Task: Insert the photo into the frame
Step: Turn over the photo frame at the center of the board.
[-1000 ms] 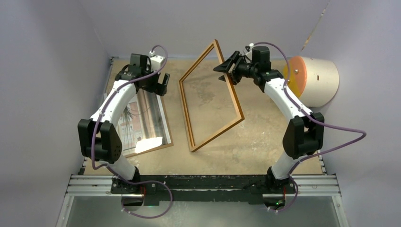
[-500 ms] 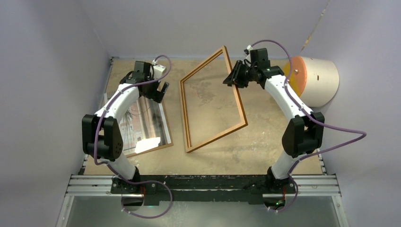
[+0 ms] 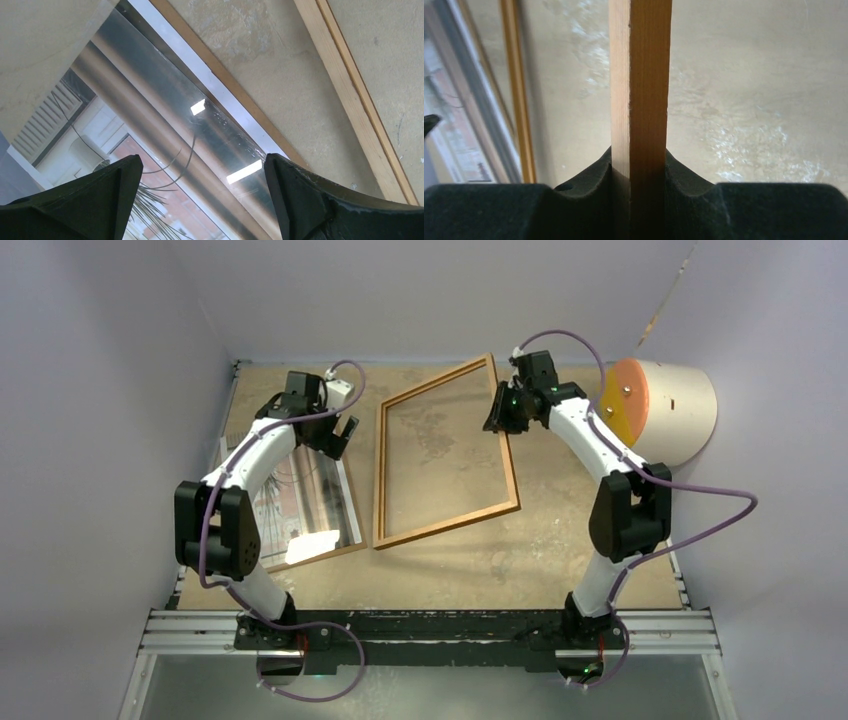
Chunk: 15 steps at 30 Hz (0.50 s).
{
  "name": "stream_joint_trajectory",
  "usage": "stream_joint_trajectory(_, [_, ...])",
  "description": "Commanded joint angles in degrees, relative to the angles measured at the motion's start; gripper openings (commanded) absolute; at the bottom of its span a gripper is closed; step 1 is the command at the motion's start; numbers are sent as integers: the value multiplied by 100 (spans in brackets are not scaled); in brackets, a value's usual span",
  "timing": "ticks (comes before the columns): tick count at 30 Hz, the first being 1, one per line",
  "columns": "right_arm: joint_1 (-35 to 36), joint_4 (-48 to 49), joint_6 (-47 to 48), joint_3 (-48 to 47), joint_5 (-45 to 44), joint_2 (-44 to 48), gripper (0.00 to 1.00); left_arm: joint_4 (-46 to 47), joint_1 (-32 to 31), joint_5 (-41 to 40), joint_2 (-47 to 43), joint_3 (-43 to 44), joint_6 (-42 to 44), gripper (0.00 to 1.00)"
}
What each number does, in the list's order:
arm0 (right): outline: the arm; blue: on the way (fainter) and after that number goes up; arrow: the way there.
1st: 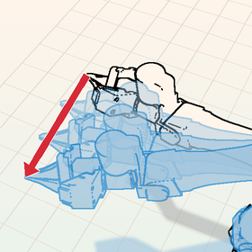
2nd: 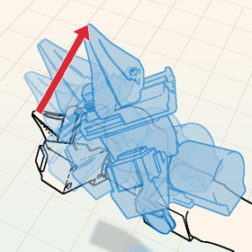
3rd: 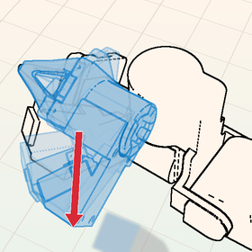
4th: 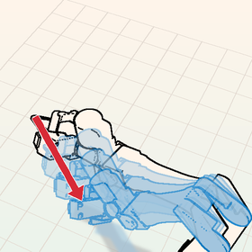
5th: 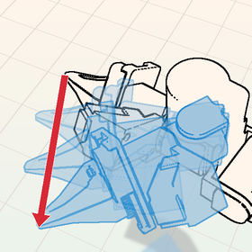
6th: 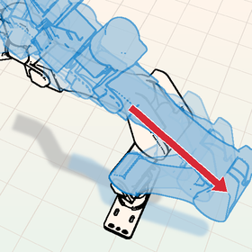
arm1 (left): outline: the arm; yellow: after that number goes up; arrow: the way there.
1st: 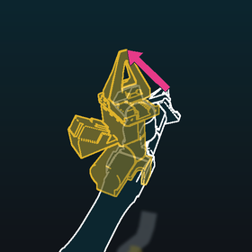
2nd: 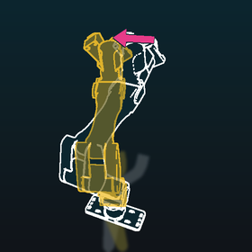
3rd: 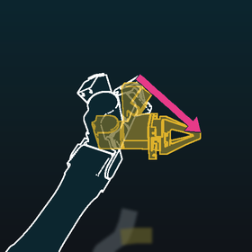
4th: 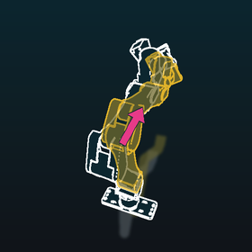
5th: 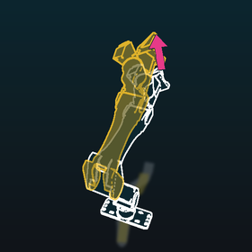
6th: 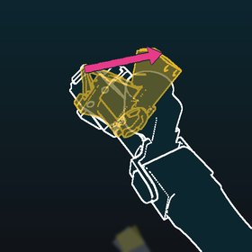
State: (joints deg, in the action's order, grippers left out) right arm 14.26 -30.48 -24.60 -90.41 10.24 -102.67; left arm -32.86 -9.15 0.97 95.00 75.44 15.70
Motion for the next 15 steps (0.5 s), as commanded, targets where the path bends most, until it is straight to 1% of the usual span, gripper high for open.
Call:
stream_joint_trajectory(1, [123, -39, 245, 496, -1003, 211, 21, 178, -60, -83, 22, -130, 164, 100])
stream_joint_trajectory(3, [230, 123, 301, 623, -1208, 270, 21, 206, -69, -84, 35, -135, 170, 100])
stream_joint_trajectory(9, [826, 528, 638, 982, -2486, 391, 21, 257, -111, -152, 75, -124, 194, 100])
stream_joint_trajectory(11, [953, 688, 715, 1100, -2663, 412, 22, 256, -122, -241, 110, -135, 224, 100])
stream_joint_trajectory(15, [990, 843, 838, 1319, -2890, 337, 24, 273, -127, -288, 112, -188, 280, 100])
